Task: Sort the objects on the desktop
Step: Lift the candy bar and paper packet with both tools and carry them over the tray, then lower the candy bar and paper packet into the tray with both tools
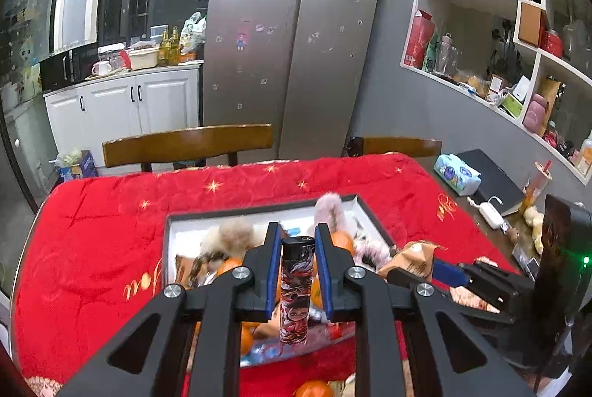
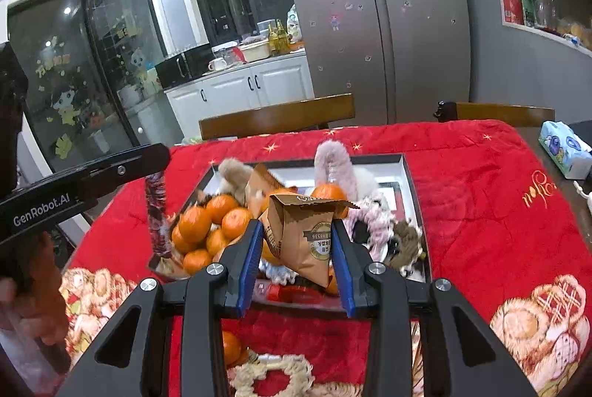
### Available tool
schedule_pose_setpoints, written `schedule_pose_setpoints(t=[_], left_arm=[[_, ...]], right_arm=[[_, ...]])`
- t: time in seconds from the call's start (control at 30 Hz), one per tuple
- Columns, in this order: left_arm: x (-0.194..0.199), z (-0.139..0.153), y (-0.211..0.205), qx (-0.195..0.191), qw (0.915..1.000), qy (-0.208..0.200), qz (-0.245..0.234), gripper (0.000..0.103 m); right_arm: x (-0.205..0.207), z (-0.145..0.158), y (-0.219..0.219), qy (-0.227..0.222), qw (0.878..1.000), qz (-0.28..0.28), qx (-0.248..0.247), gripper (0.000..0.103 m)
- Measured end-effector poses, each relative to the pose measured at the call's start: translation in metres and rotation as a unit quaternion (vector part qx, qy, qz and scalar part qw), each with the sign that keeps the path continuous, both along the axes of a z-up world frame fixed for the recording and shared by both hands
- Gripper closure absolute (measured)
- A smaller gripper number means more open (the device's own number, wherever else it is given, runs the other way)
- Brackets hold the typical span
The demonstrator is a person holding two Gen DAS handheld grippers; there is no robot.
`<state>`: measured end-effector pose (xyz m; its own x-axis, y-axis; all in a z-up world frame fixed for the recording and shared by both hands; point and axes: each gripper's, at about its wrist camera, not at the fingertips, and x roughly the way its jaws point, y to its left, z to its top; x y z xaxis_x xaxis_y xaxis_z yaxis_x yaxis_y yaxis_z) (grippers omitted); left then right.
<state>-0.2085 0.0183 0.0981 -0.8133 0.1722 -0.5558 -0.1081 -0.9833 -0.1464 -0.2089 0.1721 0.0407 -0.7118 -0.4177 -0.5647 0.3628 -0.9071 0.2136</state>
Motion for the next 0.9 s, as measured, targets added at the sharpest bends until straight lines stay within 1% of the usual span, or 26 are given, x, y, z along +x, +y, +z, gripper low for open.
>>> schedule_pose_setpoints(t=[0.17,0.33,0.43,0.5,0.6,0.67,0.7,0.77,0.83,0.9], left_arm=[[-0.031,0.010,0.016,-0.005,0.9999,0.009,-0.006,0.084],[-0.075,0.009,0.034,-0.013,0.9996,0.011,-0.021,0.084],[-0.103,0.001,0.042,-0.018,0.9995,0.006,-0.024,0.084],[-0.119,-0.008,0.043,-0.013,0.9996,-0.004,-0.023,0.084],[-0.146,-0.022,0.040,0.004,0.9994,-0.025,-0.023,0.084],[-0.156,-0.028,0.038,0.006,0.9992,-0.035,-0.018,0.084],[-0.161,-0.031,0.039,0.001,0.9992,-0.038,-0.015,0.084],[-0.168,-0.037,0.041,-0.022,0.9989,-0.039,-0.010,0.084],[-0.174,-0.046,0.043,-0.045,0.9982,-0.040,0.004,0.084],[-0.180,-0.055,0.043,-0.055,0.9972,-0.049,0.014,0.084]], right_arm=[[-0.021,0.006,0.005,0.008,1.000,-0.002,-0.003,0.068],[-0.049,0.003,0.010,0.009,1.000,-0.011,-0.004,0.068],[-0.068,-0.001,0.012,0.012,1.000,-0.018,0.000,0.068],[-0.082,-0.004,0.014,0.014,1.000,-0.023,0.001,0.068],[-0.107,-0.009,0.020,0.006,1.000,-0.023,-0.001,0.068],[-0.124,-0.014,0.022,-0.001,1.000,-0.020,-0.001,0.068],[-0.131,-0.016,0.023,-0.006,1.000,-0.018,-0.001,0.068],[-0.146,-0.023,0.025,-0.012,1.000,-0.024,-0.002,0.068],[-0.159,-0.030,0.027,-0.020,0.999,-0.028,-0.006,0.068],[-0.173,-0.039,0.028,-0.035,0.999,-0.029,0.002,0.068]])
